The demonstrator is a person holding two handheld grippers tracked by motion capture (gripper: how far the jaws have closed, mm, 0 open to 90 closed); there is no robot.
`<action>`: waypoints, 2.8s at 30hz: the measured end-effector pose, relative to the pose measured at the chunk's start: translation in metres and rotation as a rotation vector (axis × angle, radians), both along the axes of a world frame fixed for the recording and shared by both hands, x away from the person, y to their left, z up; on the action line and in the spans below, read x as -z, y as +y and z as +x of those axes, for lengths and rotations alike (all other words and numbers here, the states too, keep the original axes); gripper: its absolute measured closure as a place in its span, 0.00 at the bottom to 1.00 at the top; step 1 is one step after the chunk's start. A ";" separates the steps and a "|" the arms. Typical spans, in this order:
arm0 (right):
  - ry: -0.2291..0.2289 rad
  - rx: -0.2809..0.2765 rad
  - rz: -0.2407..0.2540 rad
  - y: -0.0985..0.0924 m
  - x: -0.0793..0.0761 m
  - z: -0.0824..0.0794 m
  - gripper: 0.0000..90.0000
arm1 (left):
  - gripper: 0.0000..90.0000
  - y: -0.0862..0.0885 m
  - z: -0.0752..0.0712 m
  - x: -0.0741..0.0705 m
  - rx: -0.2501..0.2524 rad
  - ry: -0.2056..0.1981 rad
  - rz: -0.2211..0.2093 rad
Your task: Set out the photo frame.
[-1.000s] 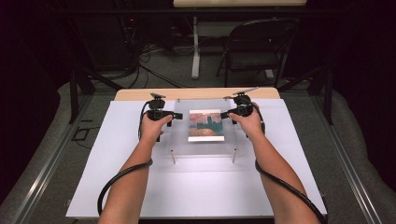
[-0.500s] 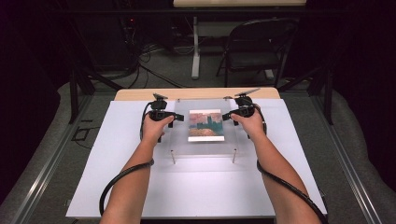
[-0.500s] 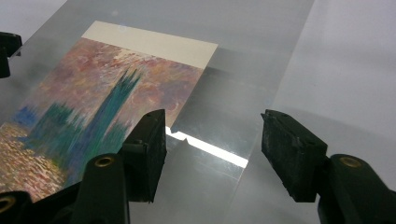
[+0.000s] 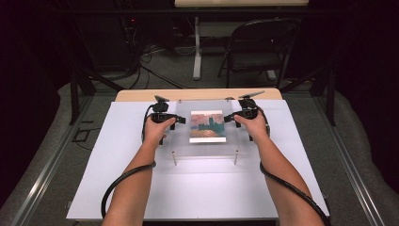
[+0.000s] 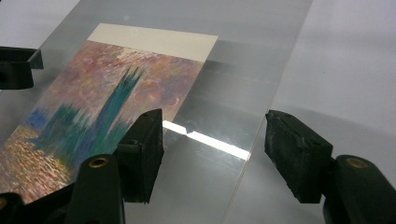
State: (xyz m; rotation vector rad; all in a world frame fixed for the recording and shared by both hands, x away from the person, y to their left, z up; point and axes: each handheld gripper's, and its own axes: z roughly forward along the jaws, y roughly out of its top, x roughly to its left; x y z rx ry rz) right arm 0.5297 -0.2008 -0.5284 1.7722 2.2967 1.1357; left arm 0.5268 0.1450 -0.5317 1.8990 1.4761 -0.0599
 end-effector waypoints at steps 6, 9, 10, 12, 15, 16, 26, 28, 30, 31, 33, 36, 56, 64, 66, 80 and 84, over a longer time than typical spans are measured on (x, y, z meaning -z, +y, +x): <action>0.004 -0.002 0.006 0.001 0.001 0.001 0.39 | 0.37 -0.002 0.000 0.001 0.001 0.013 -0.012; 0.012 0.004 0.027 0.000 0.003 0.001 0.38 | 0.37 -0.001 0.001 0.002 0.003 0.016 -0.021; 0.023 0.007 0.045 0.000 0.004 0.001 0.37 | 0.37 -0.001 0.001 0.002 0.003 0.016 -0.021; 0.024 0.008 0.053 0.001 0.006 0.002 0.37 | 0.37 0.000 0.001 0.002 0.002 0.014 -0.026; 0.019 0.002 0.046 0.001 0.005 0.003 0.37 | 0.39 0.001 0.001 0.001 -0.001 0.019 -0.027; 0.024 0.005 0.045 0.001 0.005 0.002 0.37 | 0.40 0.001 0.001 0.001 0.001 0.022 -0.029; 0.007 0.003 0.048 -0.003 0.002 0.000 0.42 | 0.46 0.004 -0.001 -0.001 -0.025 0.016 -0.049; -0.004 0.002 0.049 -0.003 0.001 -0.001 0.42 | 0.47 0.006 -0.001 -0.003 -0.021 0.013 -0.054; -0.009 -0.006 0.043 -0.003 -0.001 -0.001 0.43 | 0.48 0.006 -0.002 -0.005 -0.019 0.006 -0.051; -0.016 -0.010 0.042 -0.003 -0.002 -0.001 0.43 | 0.48 0.006 -0.003 -0.006 -0.018 0.003 -0.051; -0.020 -0.010 0.039 -0.003 -0.004 -0.003 0.43 | 0.48 0.006 -0.004 -0.008 -0.019 -0.004 -0.050; -0.034 -0.018 0.030 -0.003 -0.007 -0.004 0.43 | 0.49 0.007 -0.005 -0.010 -0.017 -0.012 -0.051; -0.128 -0.030 -0.006 -0.001 -0.029 -0.022 0.44 | 0.55 0.011 -0.021 -0.032 -0.004 -0.089 -0.057; -0.186 -0.062 -0.030 -0.003 -0.048 -0.037 0.50 | 0.61 0.015 -0.035 -0.051 0.026 -0.129 -0.052; -0.198 -0.070 -0.026 -0.005 -0.052 -0.040 0.53 | 0.62 0.017 -0.038 -0.055 0.035 -0.141 -0.048; -0.279 -0.113 -0.081 -0.005 -0.075 -0.064 0.58 | 0.68 0.021 -0.061 -0.074 0.059 -0.210 -0.043; -0.308 -0.115 -0.088 -0.005 -0.079 -0.071 0.59 | 0.70 0.022 -0.066 -0.077 0.063 -0.223 -0.037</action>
